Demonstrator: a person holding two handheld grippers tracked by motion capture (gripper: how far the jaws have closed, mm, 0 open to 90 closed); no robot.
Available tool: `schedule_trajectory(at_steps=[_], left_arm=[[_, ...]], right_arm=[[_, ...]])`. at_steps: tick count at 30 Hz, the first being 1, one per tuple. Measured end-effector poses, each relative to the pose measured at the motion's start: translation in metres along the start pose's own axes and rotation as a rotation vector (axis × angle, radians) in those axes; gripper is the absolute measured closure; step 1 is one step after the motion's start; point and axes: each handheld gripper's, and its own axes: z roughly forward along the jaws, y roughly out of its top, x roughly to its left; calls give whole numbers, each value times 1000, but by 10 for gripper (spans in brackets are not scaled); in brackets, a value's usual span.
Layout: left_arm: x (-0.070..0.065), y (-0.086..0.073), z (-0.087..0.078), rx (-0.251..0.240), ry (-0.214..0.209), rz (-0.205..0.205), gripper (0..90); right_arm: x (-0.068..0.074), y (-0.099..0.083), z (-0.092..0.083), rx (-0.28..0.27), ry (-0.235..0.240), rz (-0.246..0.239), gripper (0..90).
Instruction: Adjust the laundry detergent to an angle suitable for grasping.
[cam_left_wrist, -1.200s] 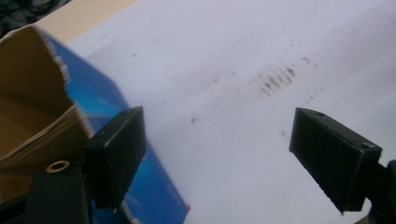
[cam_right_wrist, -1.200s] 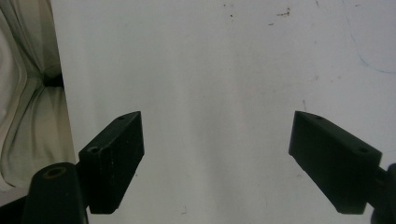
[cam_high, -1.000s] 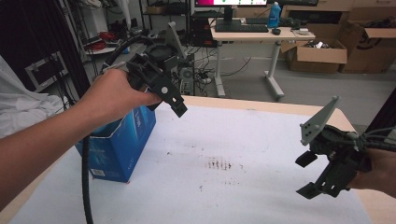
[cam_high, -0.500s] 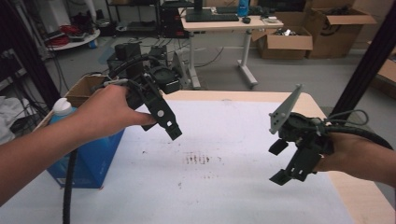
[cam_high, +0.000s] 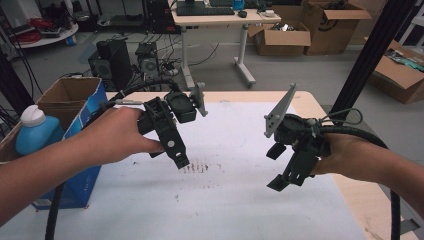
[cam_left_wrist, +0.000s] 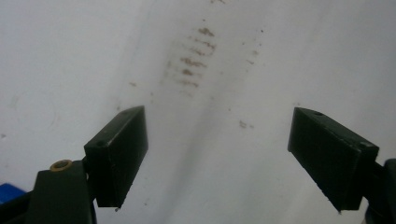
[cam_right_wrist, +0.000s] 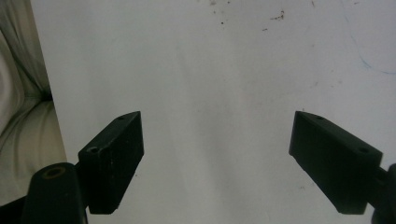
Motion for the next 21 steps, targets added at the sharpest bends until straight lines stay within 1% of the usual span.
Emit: schedule_trajectory(at_steps=[1,3,4,6,7,8,10,11,14,17,21], left_arm=[[-1,0,3,4,-12,26,208],[-1,0,5,11,-17,31,208],[-2,-1,8,10,-20,51,208],[-3,-2,11,12,-22,52,210],[-6,-3,14,4,-21,67,210],[-6,-3,14,4,-21,67,211],[-7,-4,15,-15,-37,64,213],[-8,-5,17,-23,-45,72,213],[-8,-5,18,-22,-43,72,213],[-6,-5,14,-47,-47,69,213],[-5,-7,12,-44,-45,65,213]], right_arm=[[0,1,1,1,-1,-6,180],[0,1,1,0,0,-10,180],[-1,2,2,7,3,-6,180],[-1,3,2,6,3,-6,180],[-2,3,3,4,3,-17,180],[-2,3,3,4,3,-17,180],[-3,3,4,6,5,-14,180],[-4,4,5,7,5,-15,179],[-5,4,5,11,8,-11,179],[-4,4,5,8,7,-9,179],[-5,4,4,7,5,-16,179]])
